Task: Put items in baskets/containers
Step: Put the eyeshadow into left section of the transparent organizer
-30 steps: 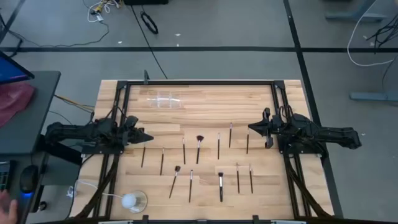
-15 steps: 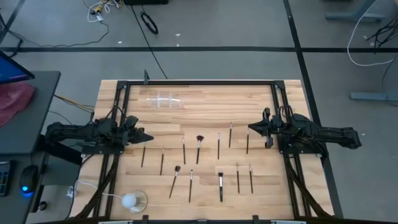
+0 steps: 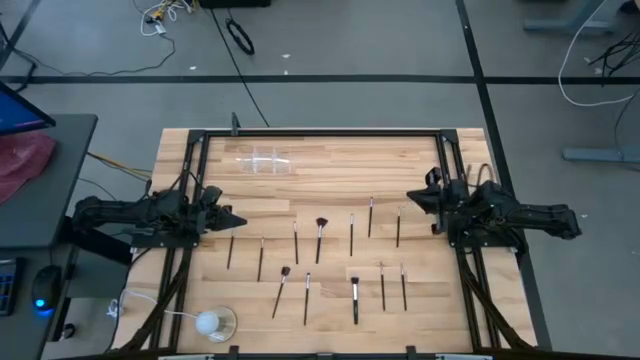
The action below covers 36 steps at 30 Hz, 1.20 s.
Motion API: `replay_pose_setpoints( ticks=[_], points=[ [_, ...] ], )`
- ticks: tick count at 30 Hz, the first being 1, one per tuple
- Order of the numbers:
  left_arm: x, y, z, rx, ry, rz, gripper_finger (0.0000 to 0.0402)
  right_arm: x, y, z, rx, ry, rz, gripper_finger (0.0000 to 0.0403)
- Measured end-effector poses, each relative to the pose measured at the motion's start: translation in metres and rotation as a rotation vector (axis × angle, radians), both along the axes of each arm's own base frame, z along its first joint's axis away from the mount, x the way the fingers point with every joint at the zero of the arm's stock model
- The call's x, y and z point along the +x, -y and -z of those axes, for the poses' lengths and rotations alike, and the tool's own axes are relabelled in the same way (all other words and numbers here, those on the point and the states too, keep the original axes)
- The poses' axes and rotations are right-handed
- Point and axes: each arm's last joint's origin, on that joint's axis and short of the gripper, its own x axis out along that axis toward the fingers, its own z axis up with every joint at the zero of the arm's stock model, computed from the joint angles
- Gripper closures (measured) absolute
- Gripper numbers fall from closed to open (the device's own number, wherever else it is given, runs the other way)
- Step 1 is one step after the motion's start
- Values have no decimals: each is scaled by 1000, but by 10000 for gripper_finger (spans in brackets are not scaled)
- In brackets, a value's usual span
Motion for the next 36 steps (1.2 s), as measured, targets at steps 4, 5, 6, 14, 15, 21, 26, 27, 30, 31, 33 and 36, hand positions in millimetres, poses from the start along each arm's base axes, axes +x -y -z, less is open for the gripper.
replay_pose_setpoints(
  ticks=[4, 5, 6, 14, 15, 21, 26, 27, 30, 31, 33, 36],
  points=[
    [0, 0, 0, 0, 0, 0, 399, -1, -1, -10, 98, 105, -50, 387],
    [0, 0, 0, 0, -1, 0, 399, 0, -2, -10, 125, 112, -66, 387],
    [0, 0, 0, 0, 0, 1, 399, 2, -2, -10, 154, 105, -82, 387],
    [0, 0, 0, 0, -1, 1, 399, 30, -7, 7, 346, -60, 27, 387],
    [0, 0, 0, 0, -1, 0, 399, 34, -8, 10, 352, -86, 35, 387],
    [0, 0, 0, 0, -1, 0, 399, 49, -14, 25, 363, -195, 40, 387],
    [0, 0, 0, 0, -1, 0, 399, 56, -19, 31, 298, -264, 32, 378],
    [0, 0, 0, 0, -1, 0, 399, 58, -21, 31, 274, -281, 28, 373],
    [0, 0, 0, 0, -1, 0, 399, 64, -25, 29, 214, -350, 17, 352],
    [0, 0, 0, 0, -1, 0, 399, 67, -27, 29, 204, -379, 14, 343],
    [0, 0, 0, 0, -1, 0, 399, 71, -28, 30, 197, -449, 18, 322],
    [0, 0, 0, 0, -1, 0, 399, 74, -29, 34, 217, -555, 35, 280]
  ],
)
